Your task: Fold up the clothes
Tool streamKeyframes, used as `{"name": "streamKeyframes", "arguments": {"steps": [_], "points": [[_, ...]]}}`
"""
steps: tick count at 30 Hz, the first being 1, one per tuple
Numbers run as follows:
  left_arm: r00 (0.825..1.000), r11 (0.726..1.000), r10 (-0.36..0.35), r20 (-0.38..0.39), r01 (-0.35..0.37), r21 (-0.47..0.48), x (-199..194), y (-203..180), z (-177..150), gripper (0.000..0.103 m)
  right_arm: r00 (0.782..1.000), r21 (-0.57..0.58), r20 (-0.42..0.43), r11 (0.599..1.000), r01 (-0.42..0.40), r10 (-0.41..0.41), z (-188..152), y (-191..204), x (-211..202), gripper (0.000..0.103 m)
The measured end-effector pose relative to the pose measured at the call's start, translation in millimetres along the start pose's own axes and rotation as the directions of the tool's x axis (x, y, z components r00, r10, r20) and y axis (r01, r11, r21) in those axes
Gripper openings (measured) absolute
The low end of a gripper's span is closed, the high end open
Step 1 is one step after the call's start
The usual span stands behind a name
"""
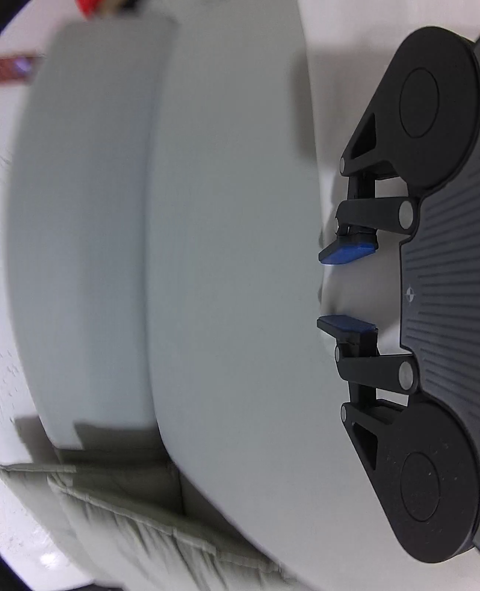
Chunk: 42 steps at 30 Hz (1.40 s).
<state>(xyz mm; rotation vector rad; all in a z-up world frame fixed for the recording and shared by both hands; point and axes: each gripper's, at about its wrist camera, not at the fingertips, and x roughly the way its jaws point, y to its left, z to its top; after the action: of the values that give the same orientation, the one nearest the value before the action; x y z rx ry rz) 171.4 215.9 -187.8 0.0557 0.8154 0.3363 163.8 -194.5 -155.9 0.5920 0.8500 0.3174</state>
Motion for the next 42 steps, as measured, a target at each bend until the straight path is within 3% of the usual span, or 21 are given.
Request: {"name": "streamKeyframes", "arguments": {"steps": [1, 2, 3, 4, 5, 6, 9, 11, 12, 13, 14, 16, 20, 24, 29, 35, 42], "points": [[0.999, 0.998, 0.033, -0.001, -0.033, -0.054, 5, 10, 0, 0.056, 0.998, 0.025, 0.054, 0.999, 0.040, -0.041, 2, -11, -3, 0.000], [0.998, 0.991, 0.060, -0.012, -0.061, -0.121, 6, 21, 0, 0.056, 0.990, 0.057, 0.111, 0.995, 0.078, -0.084, 4, -21, -7, 0.000], [0.988, 0.981, 0.148, -0.035, -0.151, -0.121, 9, 27, 2, 0.049, 0.978, 0.092, 0.145, 0.987, 0.136, -0.148, 7, -30, -13, 0.000], [0.967, 0.962, 0.247, -0.058, -0.252, -0.104, 13, 33, 3, 0.044, 0.961, 0.129, 0.173, 0.972, 0.194, -0.215, 11, -39, -21, 0.000], [0.958, 0.955, 0.276, -0.073, -0.282, -0.088, 13, 38, 4, 0.044, 0.939, 0.167, 0.198, 0.954, 0.251, -0.281, 15, -47, -28, 0.000], [0.953, 0.952, 0.290, -0.086, -0.296, -0.073, 12, 45, 5, 0.043, 0.937, 0.147, 0.186, 0.952, 0.270, -0.294, 17, -46, -33, 0.000], [0.966, 0.971, 0.231, -0.115, -0.236, -0.035, -29, 47, 8, 0.036, 0.935, 0.053, 0.170, 0.950, 0.307, -0.312, 15, -22, -61, 0.005], [0.973, 0.981, 0.192, -0.127, -0.193, 0.008, -65, 42, 9, 0.041, 0.930, -0.014, 0.175, 0.944, 0.330, -0.323, 10, -1, -86, 0.027], [0.979, 0.985, 0.172, -0.113, -0.170, 0.019, -88, 38, 8, 0.051, 0.939, -0.041, 0.163, 0.949, 0.313, -0.303, 2, 9, -99, 0.033], [0.985, 0.989, 0.145, -0.097, -0.143, 0.020, -109, 32, 4, 0.061, 0.949, -0.067, 0.148, 0.954, 0.292, -0.280, -7, 18, -112, 0.050], [0.990, 0.993, 0.116, -0.082, -0.115, 0.020, -130, 26, 1, 0.064, 0.958, -0.092, 0.132, 0.959, 0.269, -0.256, -16, 27, -125, 0.072], [0.994, 0.996, 0.080, -0.074, -0.078, 0.031, -163, 9, -14, 0.067, 0.973, -0.141, 0.100, 0.965, 0.222, -0.210, -35, 45, -150, 0.081], [0.997, 0.998, 0.035, -0.074, -0.031, 0.053, -213, -12, -38, 0.068, 0.983, -0.207, 0.032, 0.961, 0.185, -0.182, -57, 72, -171, 0.081], [0.999, 0.998, -0.002, -0.035, 0.004, 0.065, -258, -24, -56, 0.071, 0.983, -0.227, 0.039, 0.956, 0.183, -0.179, -74, 84, -193, 0.082], [0.998, 0.997, -0.066, 0.026, 0.065, 0.031, -287, -12, -62, 0.073, 0.983, -0.234, 0.061, 0.955, 0.182, -0.172, -83, 91, -215, 0.083], [0.977, 0.994, -0.108, 0.185, 0.111, -0.008, -337, -5, -73, 0.076, 0.983, -0.243, 0.088, 0.953, 0.180, -0.163, -95, 98, -241, 0.083], [0.961, 0.991, -0.129, 0.243, 0.131, 0.007, -362, -8, -91, 0.076, 0.977, -0.270, 0.131, 0.942, 0.200, -0.170, -112, 106, -262, 0.084]]}}
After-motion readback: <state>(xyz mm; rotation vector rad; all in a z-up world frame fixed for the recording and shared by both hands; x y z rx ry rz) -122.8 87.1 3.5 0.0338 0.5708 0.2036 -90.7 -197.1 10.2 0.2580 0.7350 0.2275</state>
